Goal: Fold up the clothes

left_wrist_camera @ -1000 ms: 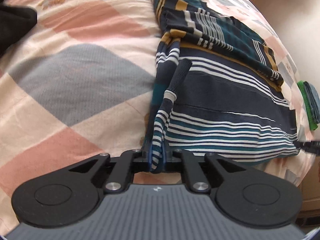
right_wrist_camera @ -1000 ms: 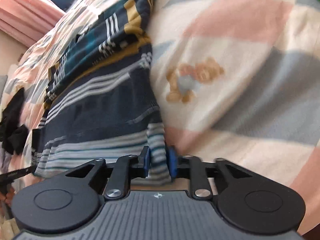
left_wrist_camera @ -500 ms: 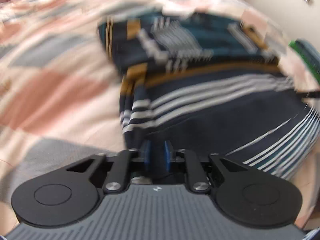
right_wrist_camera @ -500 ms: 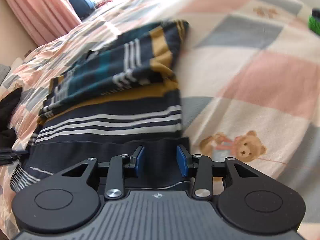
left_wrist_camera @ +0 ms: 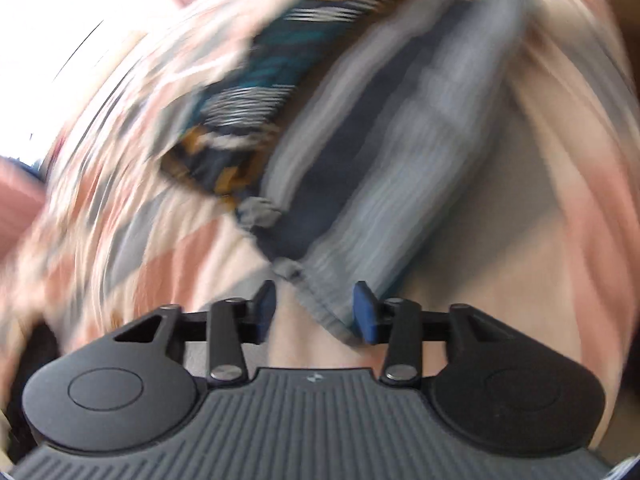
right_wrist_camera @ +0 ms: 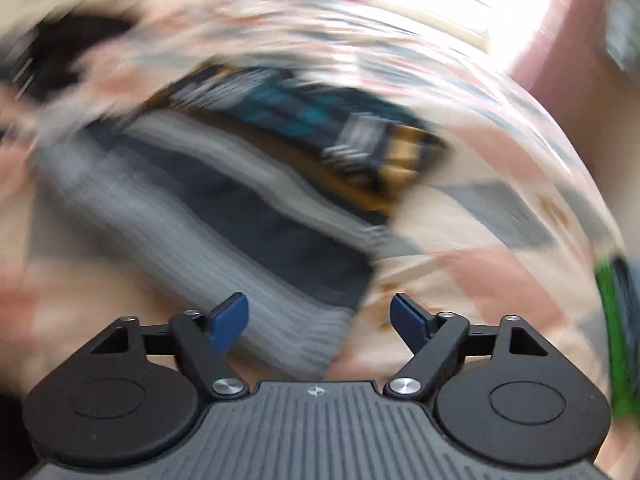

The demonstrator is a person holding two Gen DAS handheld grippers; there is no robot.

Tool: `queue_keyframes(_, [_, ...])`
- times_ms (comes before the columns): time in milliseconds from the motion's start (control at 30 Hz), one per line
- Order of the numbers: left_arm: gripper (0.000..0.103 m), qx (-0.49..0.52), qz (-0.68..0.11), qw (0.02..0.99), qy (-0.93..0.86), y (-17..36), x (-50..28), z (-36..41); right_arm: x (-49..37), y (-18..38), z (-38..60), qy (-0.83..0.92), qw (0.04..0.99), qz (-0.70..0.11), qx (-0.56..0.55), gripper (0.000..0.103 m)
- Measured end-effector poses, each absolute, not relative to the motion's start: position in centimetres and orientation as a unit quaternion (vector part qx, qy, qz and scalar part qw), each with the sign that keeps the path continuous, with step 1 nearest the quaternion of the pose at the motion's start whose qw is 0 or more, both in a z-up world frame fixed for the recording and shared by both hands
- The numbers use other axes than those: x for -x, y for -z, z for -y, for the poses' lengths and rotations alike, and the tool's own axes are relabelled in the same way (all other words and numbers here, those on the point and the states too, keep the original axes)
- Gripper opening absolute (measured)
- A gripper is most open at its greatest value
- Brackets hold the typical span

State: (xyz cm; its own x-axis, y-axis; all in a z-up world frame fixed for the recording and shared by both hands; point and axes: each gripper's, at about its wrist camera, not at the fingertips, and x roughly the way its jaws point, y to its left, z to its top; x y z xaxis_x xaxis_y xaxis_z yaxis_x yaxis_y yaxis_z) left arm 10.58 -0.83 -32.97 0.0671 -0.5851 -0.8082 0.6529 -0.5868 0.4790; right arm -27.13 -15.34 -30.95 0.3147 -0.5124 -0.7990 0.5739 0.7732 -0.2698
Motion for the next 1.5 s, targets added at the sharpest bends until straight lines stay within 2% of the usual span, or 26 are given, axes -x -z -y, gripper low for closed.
queue_keyframes(167, [0.043, -0.635, 0.137, 0.410, 0.641, 38.6, -9.0, -1.9, 26.1, 36.8, 10.3, 0.264, 0.761, -0.563, 0.184, 0.081])
queue_keyframes(233, [0.050, -0.643, 0.201, 0.385, 0.631, 40.4, -8.9, -2.5, 26.0, 38.7, 9.6, 0.257, 0.738, -0.569, 0.256, 0.080])
queue_keyframes(367, [0.052, -0.646, 0.270, 0.351, 0.622, 42.6, -9.0, -3.2, 25.9, 40.9, 9.5, 0.245, 0.702, -0.568, 0.354, 0.078])
queue_keyframes(433, [0.052, -0.645, 0.293, 0.339, 0.620, 43.3, -9.2, -3.2, 25.8, 41.7, 9.5, 0.230, 0.690, -0.569, 0.384, 0.070])
queue_keyframes(500, [0.052, -0.642, 0.299, 0.333, 0.622, 43.8, -9.4, -3.1, 25.7, 42.3, 9.6, 0.214, 0.681, -0.572, 0.404, 0.068])
queue_keyframes(567, [0.043, -0.642, 0.291, 0.324, 0.631, 43.8, -9.7, -3.0, 25.5, 42.4, 9.9, 0.196, 0.681, -0.578, 0.405, 0.059])
queue_keyframes(600, [0.031, -0.643, 0.283, 0.315, 0.638, 43.7, -9.7, -3.0, 25.3, 42.3, 10.1, 0.185, 0.684, -0.585, 0.394, 0.048])
queue_keyframes(633, [0.027, -0.644, 0.276, 0.306, 0.645, 43.6, -9.9, -2.9, 25.1, 42.1, 10.5, 0.173, 0.690, -0.592, 0.378, 0.036])
queue_keyframes(667, [0.023, -0.644, 0.268, 0.298, 0.652, 43.4, -10.1, -2.8, 24.9, 41.6, 11.1, 0.161, 0.698, -0.599, 0.358, 0.033])
queue_keyframes(733, [0.017, -0.641, 0.220, 0.289, 0.676, 41.8, -10.6, -1.8, 24.5, 39.9, 12.8, 0.137, 0.722, -0.613, 0.290, 0.024])
queue_keyframes(900, [0.015, -0.607, 0.009, 0.286, 0.741, 33.9, -13.0, 5.8, 23.2, 32.1, 22.9, 0.054, 0.772, -0.633, 0.019, 0.011])
queue_keyframes(1000, [0.014, -0.576, -0.088, 0.286, 0.760, 29.6, -15.7, 12.1, 23.0, 27.8, 30.1, 0.007, 0.787, -0.610, -0.089, 0.010])
queue_keyframes(1100, [0.014, -0.536, -0.176, 0.294, 0.772, 27.3, -18.9, 19.0, 22.7, 25.9, 39.0, -0.014, 0.797, -0.572, -0.194, 0.010])
queue_keyframes(1233, [0.014, -0.487, -0.243, 0.350, 0.763, 28.2, -21.8, 30.4, 22.5, 27.7, 50.0, 0.025, 0.799, -0.540, -0.263, 0.010])
queue_keyframes(1367, [0.015, -0.423, -0.333, 0.424, 0.728, 32.7, -25.2, 38.6, 22.6, 33.5, 57.4, 0.088, 0.780, -0.500, -0.367, 0.013])
queue_keyframes(1500, [0.021, -0.344, -0.422, 0.460, 0.702, 36.7, -27.2, 40.4, 24.2, 36.9, 58.5, 0.112, 0.780, -0.424, -0.447, 0.025])
